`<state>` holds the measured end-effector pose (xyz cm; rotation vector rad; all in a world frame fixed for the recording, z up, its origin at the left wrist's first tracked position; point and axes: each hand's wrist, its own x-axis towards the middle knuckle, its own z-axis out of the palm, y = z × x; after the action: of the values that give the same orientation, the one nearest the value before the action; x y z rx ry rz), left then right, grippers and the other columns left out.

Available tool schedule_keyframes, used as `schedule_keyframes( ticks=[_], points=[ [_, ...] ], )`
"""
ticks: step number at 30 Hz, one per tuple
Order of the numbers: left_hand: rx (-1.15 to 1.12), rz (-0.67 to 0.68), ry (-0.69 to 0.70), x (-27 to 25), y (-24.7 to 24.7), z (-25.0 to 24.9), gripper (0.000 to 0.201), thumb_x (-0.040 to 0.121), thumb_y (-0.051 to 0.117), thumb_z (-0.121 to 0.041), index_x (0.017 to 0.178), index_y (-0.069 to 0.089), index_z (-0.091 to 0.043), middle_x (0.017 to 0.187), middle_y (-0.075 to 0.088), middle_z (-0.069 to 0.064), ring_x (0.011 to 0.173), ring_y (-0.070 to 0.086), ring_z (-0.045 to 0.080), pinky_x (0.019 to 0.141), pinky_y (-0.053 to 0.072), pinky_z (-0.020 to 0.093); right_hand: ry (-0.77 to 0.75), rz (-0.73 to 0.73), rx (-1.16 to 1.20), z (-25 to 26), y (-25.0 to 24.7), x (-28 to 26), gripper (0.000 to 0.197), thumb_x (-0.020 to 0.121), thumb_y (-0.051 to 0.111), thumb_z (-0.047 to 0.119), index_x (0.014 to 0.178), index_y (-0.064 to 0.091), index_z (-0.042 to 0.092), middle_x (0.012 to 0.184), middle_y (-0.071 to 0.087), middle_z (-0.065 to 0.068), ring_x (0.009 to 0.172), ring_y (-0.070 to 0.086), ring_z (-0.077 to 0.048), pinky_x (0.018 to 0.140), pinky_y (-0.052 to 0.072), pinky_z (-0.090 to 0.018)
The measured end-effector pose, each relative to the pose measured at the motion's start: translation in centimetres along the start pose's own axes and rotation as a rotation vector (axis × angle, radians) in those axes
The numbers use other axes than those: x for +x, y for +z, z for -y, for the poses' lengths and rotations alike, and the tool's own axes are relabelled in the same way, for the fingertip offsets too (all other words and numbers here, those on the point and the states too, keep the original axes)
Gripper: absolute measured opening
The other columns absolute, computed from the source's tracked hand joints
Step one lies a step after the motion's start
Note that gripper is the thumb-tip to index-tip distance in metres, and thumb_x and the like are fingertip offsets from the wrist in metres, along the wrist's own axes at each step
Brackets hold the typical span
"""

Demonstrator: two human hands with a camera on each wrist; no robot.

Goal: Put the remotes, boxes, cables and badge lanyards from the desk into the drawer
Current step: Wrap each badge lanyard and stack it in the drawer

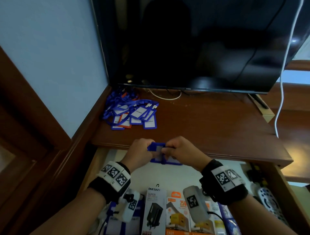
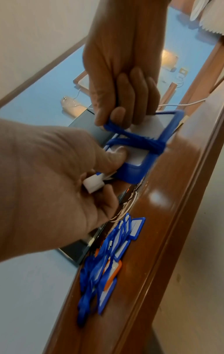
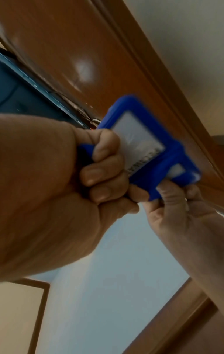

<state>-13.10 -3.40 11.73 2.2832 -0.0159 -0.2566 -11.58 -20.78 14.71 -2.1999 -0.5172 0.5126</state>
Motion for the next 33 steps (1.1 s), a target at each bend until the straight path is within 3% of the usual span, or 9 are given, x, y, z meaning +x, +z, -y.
schedule_keyframes(
  ticks=[4,11,14,18,20,22,25,30,33],
  points=[
    [0.144,0.132,0.045,-0.1,0.2,0.2,0.008,0.084,0.070,-0.022,0.082,0.064,-0.018,0.081,0.065,0.000,0.077,0.061,0.017,0.071,0.049,0.035,0.030,0.026,-0.040,-1.2,-0.5,0.2,0.025,0.094,0.058,0.019,0.077,0.062,0.001,0.062,0.052,-0.003,0.054,0.045,-0.011,0.054,0.037,-0.023],
    [0.083,0.322,0.061,0.1,-0.3,-0.3,0.007,0.081,0.073,-0.012,0.082,0.066,-0.014,0.086,0.067,0.001,0.086,0.064,0.019,0.081,0.050,0.036,0.061,0.013,0.173,-3.6,-1.0,0.6,0.024,0.092,0.061,0.017,0.069,0.062,0.011,0.054,0.048,0.003,0.046,0.040,-0.004,0.050,0.035,-0.018],
    [-0.292,0.236,0.045,0.2,-0.3,0.0,0.020,0.082,0.068,0.001,0.076,0.063,-0.018,0.074,0.066,-0.008,0.077,0.062,0.008,0.078,0.049,0.029,0.002,0.022,0.390,-4.2,-1.1,0.4,0.028,0.095,0.055,0.017,0.070,0.061,0.006,0.060,0.053,-0.004,0.051,0.046,-0.012,0.052,0.039,-0.021],
    [-0.609,0.039,0.005,0.2,0.5,-0.4,0.021,0.086,0.060,0.003,0.106,0.065,-0.001,0.096,0.070,0.005,0.090,0.063,0.012,0.078,0.050,0.022,-0.069,-0.006,0.630,-3.9,-1.2,0.5,0.026,0.095,0.055,0.010,0.069,0.057,0.011,0.056,0.056,0.002,0.049,0.051,-0.010,0.052,0.041,-0.024],
    [-0.732,-0.037,0.027,0.1,0.8,-0.6,0.027,0.086,0.061,-0.003,0.113,0.063,0.000,0.105,0.069,0.009,0.098,0.063,0.018,0.085,0.051,0.026,-0.059,-0.012,0.697,-3.5,-0.7,1.2,0.020,0.086,0.061,0.013,0.068,0.052,0.011,0.050,0.052,0.002,0.044,0.046,-0.010,0.048,0.039,-0.023],
    [-0.846,-0.121,0.043,0.0,1.0,-0.6,0.030,0.084,0.065,-0.011,0.113,0.063,-0.003,0.110,0.069,0.013,0.104,0.063,0.025,0.091,0.050,0.035,-0.026,0.018,0.711,-2.8,0.0,2.5,0.020,0.078,0.053,0.021,0.063,0.044,0.012,0.047,0.043,0.000,0.040,0.036,-0.011,0.046,0.034,-0.024],
    [-1.001,-0.254,0.016,-0.1,1.1,-0.2,0.026,0.079,0.068,-0.012,0.104,0.067,-0.005,0.102,0.071,0.013,0.098,0.064,0.025,0.086,0.053,0.035,0.019,0.090,0.694,-1.6,1.1,4.2,0.030,0.090,0.053,0.016,0.063,0.040,0.012,0.047,0.038,-0.004,0.040,0.031,-0.013,0.050,0.028,-0.025],
    [-1.004,-0.367,-0.067,-0.7,-0.5,2.3,0.029,0.072,0.064,-0.014,0.098,0.068,-0.003,0.100,0.071,0.017,0.097,0.064,0.028,0.085,0.049,0.035,-0.072,0.273,0.541,-1.0,2.7,6.0,0.034,0.098,0.047,0.016,0.065,0.055,0.017,0.055,0.053,-0.003,0.047,0.044,-0.013,0.051,0.040,-0.023],
    [-0.863,-0.338,-0.128,-0.3,-2.9,4.7,0.024,0.075,0.067,-0.008,0.098,0.070,-0.003,0.102,0.072,0.017,0.100,0.065,0.030,0.090,0.050,0.040,-0.033,0.274,0.478,-1.3,3.3,7.8,0.035,0.096,0.050,0.011,0.065,0.063,0.020,0.058,0.053,-0.007,0.050,0.044,-0.015,0.048,0.039,-0.021]
  ],
)
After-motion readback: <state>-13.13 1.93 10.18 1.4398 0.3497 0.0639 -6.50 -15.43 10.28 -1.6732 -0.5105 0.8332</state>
